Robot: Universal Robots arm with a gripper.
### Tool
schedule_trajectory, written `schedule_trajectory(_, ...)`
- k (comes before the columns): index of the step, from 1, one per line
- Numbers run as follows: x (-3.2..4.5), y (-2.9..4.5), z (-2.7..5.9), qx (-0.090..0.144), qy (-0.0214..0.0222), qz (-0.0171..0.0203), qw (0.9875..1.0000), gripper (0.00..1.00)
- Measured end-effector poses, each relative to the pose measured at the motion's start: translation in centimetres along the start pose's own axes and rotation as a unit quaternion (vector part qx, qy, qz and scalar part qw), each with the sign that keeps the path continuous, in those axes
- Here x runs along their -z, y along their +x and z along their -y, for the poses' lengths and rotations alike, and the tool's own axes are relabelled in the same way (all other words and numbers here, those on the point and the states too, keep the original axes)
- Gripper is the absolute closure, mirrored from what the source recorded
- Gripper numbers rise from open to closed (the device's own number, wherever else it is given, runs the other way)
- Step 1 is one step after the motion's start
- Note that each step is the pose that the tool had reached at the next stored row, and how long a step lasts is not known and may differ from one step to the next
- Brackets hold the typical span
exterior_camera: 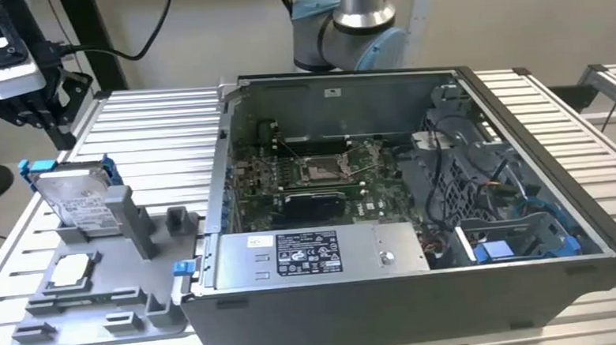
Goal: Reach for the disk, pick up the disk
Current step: 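Reach for the disk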
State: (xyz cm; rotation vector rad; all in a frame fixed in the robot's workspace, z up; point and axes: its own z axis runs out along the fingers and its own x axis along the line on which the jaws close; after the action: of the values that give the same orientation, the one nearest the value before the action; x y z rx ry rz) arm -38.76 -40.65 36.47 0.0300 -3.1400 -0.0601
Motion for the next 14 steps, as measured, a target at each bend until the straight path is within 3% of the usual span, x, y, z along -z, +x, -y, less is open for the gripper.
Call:
schedule_trajectory(3, 0.01, 0.10, -0.04, 0.000, 0.0001, 0.0002, 1.0000, 1.00)
schedule_trajectory(5, 0.00, 0.58, -0.24, 0.000, 0.0001, 0.0010, 1.0000, 1.00)
schedule_trajectory(14, -0.02, 4.19, -0.36, 0.000, 0.0001, 0.0035, 1.0000, 1.00)
